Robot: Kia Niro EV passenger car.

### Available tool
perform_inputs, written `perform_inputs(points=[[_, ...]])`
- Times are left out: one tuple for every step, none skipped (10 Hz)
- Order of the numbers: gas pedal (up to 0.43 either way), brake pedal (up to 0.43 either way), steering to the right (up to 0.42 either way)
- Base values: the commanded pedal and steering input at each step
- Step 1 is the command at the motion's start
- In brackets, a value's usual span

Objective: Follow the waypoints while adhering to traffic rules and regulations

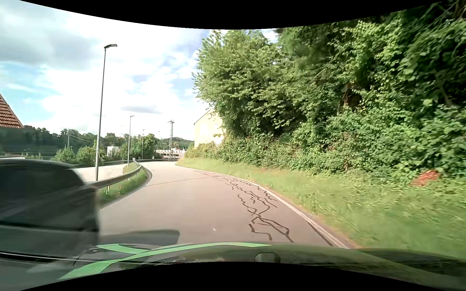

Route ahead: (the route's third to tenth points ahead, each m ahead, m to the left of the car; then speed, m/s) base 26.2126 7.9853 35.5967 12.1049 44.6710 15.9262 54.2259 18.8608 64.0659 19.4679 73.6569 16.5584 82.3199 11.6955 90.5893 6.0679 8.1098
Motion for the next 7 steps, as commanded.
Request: perform_inputs(points=[[0.13,0.0,-0.072],[0.13,0.0,-0.076],[0.138,0.0,-0.078],[0.138,0.0,-0.079],[0.138,0.0,-0.079],[0.138,0.0,-0.081],[0.138,0.0,-0.083]])
